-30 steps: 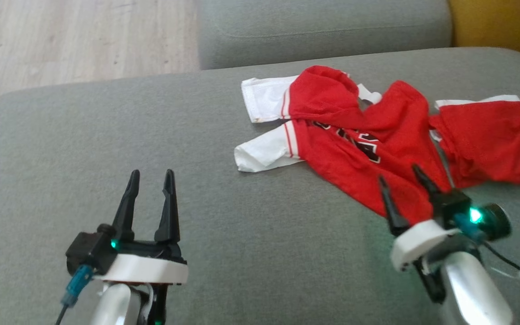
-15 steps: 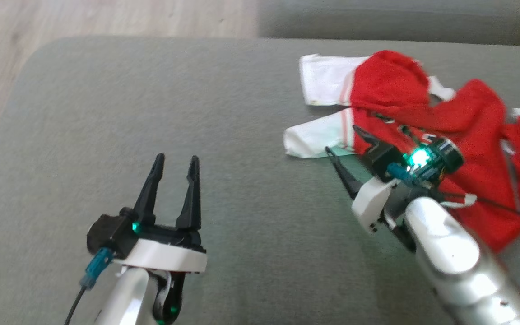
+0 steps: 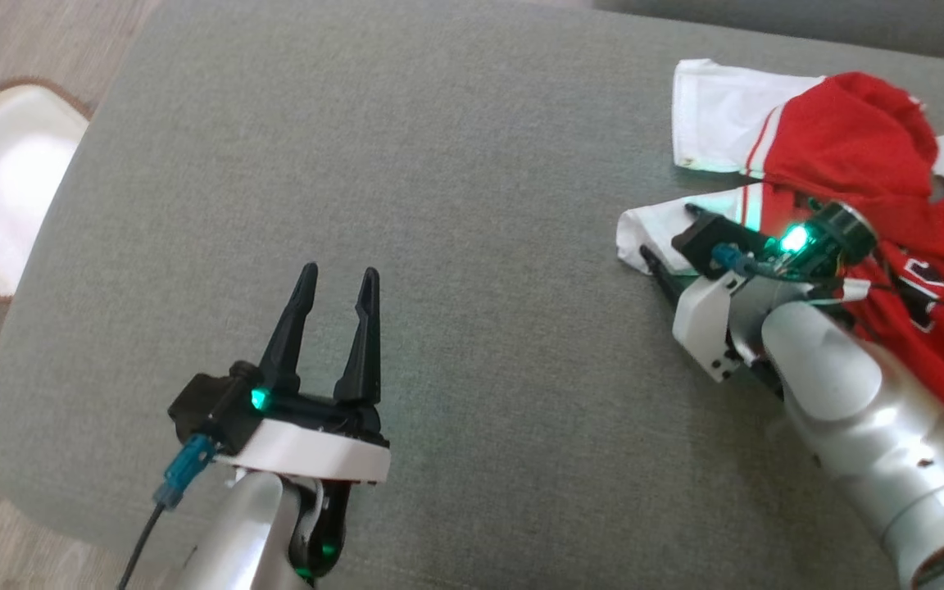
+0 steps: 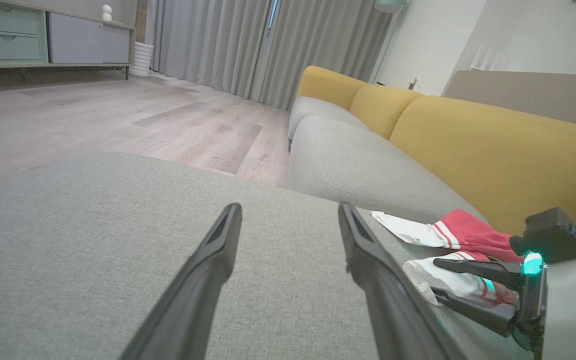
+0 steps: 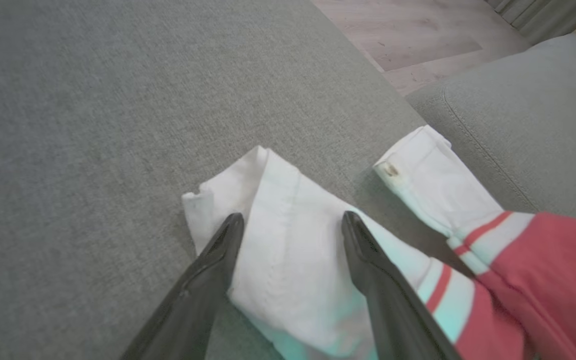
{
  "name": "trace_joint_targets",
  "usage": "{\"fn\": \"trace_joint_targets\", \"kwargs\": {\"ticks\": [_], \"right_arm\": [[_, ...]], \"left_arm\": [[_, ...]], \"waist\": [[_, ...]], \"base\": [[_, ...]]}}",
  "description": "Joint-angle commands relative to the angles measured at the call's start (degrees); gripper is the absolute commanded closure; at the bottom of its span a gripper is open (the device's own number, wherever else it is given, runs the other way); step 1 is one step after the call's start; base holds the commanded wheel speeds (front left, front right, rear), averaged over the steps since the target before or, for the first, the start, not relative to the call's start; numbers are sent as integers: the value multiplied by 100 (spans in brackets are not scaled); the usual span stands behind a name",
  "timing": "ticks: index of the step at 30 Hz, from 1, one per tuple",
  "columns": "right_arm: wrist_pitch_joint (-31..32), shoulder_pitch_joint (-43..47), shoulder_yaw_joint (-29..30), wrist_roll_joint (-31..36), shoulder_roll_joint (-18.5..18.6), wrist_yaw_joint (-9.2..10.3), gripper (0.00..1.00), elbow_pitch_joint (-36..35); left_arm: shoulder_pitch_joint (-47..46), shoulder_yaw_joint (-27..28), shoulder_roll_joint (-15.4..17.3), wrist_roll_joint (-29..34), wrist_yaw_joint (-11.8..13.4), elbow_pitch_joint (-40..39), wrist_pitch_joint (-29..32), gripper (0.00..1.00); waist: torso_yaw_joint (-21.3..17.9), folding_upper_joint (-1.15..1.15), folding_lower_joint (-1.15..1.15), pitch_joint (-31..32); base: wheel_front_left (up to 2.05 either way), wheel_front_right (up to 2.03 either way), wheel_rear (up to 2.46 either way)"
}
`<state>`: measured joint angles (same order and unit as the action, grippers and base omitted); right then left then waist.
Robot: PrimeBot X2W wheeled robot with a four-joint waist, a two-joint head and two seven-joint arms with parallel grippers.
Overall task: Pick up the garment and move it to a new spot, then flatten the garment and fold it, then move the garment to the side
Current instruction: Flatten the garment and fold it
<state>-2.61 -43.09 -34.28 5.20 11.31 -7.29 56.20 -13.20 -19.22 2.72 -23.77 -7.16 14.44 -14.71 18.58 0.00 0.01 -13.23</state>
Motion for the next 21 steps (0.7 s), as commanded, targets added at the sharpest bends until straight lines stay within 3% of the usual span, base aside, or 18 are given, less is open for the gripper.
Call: {"fn": "trace_joint_targets", "kwargs": {"ticks": [1, 3, 5, 6, 15, 21], "right_arm": [[-40, -221, -74, 62, -108, -20, 0, 115], [-11, -330, -45, 90, -165, -20, 0, 351], [-39, -407, 10, 90, -252, -20, 92, 543], [-84, -436, 38, 92, -297, -20, 100, 616], [-959, -585, 603, -81, -711, -20, 100, 611], [-1227, -464, 799, -779, -838, -20, 100, -320]], "left_arm": [[-272, 133, 17, -58, -33, -214, -29, 0], [-274, 140, 17, -61, -31, -222, -29, 0], [-280, 149, 17, -53, -30, -218, -29, 0], [-282, 158, 17, -49, -30, -215, -29, 0], [-251, 348, 16, 56, -29, -167, -29, 0], [-127, 574, 16, 164, -30, -165, -29, 0]], "waist": [[58, 0, -1, -99], [41, 0, -1, -141], [8, 0, -1, -161], [-12, 0, -1, -165], [-293, 0, -1, -31], [-488, 0, -1, 234]], "base": [[0, 0, 0], [0, 0, 0], [0, 0, 0], [0, 0, 0], [0, 0, 0], [0, 0, 0]]}}
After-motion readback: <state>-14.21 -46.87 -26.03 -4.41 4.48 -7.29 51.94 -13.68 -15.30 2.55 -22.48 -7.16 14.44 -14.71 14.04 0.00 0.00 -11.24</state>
